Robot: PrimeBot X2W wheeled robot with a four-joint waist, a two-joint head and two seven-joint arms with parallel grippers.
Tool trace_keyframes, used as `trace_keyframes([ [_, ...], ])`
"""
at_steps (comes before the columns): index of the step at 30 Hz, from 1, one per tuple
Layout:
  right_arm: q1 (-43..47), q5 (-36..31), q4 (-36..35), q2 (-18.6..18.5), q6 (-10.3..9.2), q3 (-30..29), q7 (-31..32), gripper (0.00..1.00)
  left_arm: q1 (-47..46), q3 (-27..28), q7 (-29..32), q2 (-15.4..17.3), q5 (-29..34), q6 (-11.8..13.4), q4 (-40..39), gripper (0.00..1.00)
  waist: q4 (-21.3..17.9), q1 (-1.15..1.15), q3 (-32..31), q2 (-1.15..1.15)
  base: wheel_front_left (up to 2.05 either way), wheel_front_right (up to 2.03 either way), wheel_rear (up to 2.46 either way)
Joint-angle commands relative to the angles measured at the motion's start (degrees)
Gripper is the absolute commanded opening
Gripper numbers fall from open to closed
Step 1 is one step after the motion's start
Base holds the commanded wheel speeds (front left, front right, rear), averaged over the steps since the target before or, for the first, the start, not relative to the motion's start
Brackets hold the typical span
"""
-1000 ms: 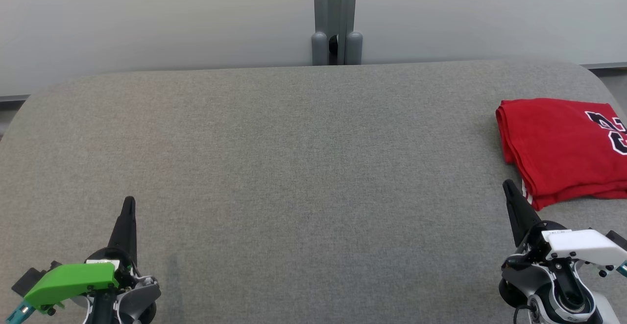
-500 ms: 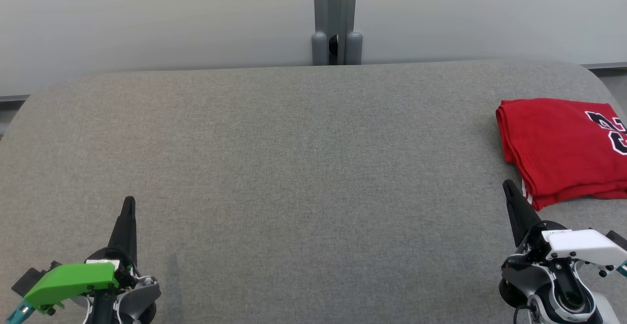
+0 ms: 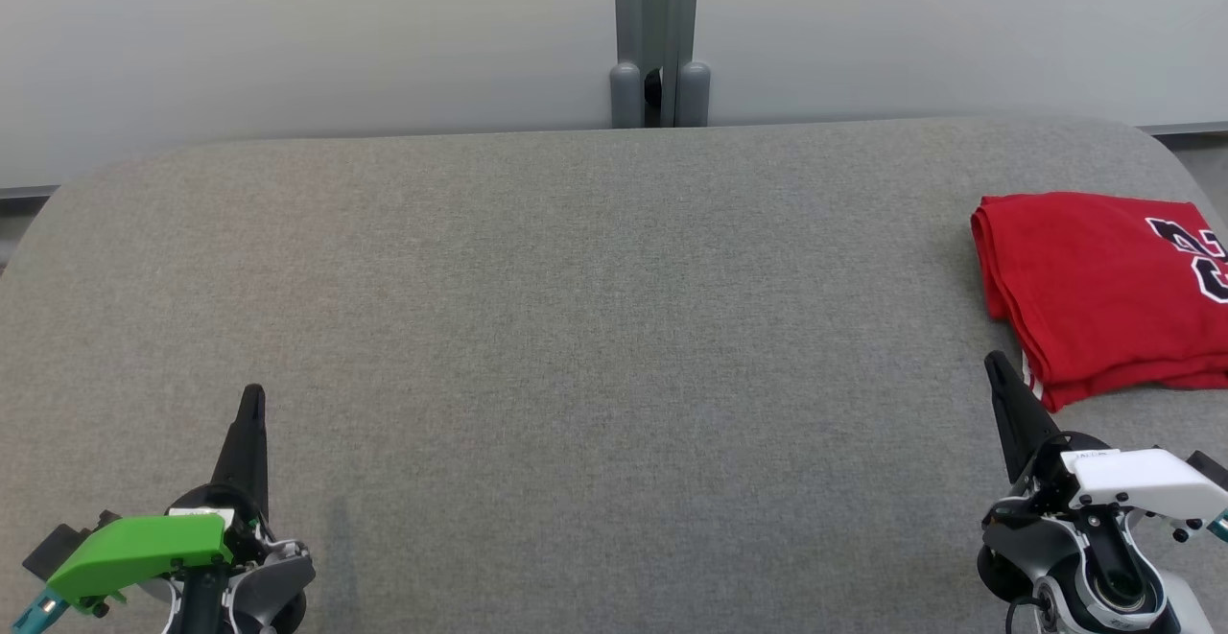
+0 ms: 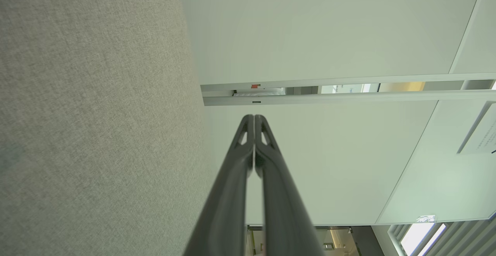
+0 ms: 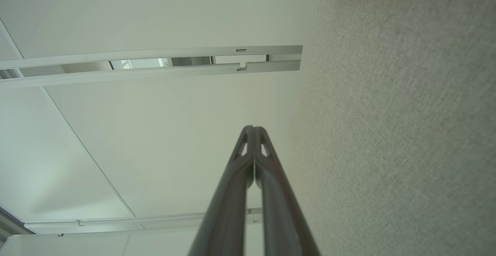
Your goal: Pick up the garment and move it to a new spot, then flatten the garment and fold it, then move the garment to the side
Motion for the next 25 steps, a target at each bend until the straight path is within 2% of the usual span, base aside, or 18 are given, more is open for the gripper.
trace_keyframes([
  [1,-0.3,0.4,-0.3,-0.2,0.02,-0.1,0.1,0.00,-0.6,0.2,0.2,0.0,-0.1,-0.4,-0.1,0.00,0.0,0.00,0.0,0.00,0.00,0.00,0.00],
  [25,-0.3,0.4,-0.3,-0.2,0.02,-0.1,0.1,0.00,-0.6,0.2,0.3,0.0,-0.1,-0.4,-0.1,0.00,0.0,0.00,0.0,0.00,0.00,0.00,0.00],
])
